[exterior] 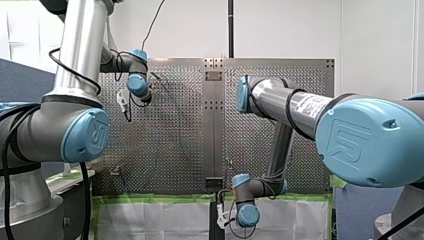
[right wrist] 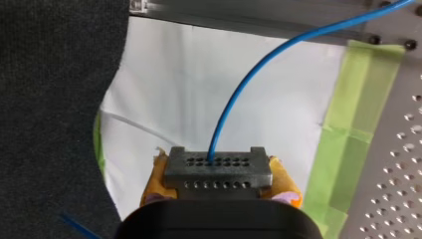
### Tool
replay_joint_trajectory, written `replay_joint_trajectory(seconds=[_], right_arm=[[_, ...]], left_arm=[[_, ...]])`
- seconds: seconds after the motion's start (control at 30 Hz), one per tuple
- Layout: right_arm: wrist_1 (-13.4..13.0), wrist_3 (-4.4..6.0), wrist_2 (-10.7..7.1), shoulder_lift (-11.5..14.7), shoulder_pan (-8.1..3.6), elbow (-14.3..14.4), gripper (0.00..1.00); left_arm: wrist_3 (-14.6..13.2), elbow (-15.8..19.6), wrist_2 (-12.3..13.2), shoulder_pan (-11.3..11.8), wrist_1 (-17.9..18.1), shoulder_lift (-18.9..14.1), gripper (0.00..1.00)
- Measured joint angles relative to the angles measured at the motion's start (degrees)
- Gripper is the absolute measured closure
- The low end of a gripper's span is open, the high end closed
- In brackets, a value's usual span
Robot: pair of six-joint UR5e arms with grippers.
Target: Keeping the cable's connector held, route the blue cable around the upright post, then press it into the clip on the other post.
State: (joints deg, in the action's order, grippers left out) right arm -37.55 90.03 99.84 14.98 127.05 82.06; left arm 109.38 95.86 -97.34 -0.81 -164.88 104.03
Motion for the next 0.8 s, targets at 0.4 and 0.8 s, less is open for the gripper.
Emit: replay_joint_trajectory(seconds=[0.4,0.8], right_arm=[[-4.9,1.37,0.48,3.3,-0.51,5.6,1.00],[-8.2,1.53,0.97,5.5,-1.09,9.6,1.00]], left_arm=[[0.1,0.0,0.1,0.0,-0.1,0.0,0.00],[0.1,0.0,0.1,0.1,-0.1,0.0,0.00]])
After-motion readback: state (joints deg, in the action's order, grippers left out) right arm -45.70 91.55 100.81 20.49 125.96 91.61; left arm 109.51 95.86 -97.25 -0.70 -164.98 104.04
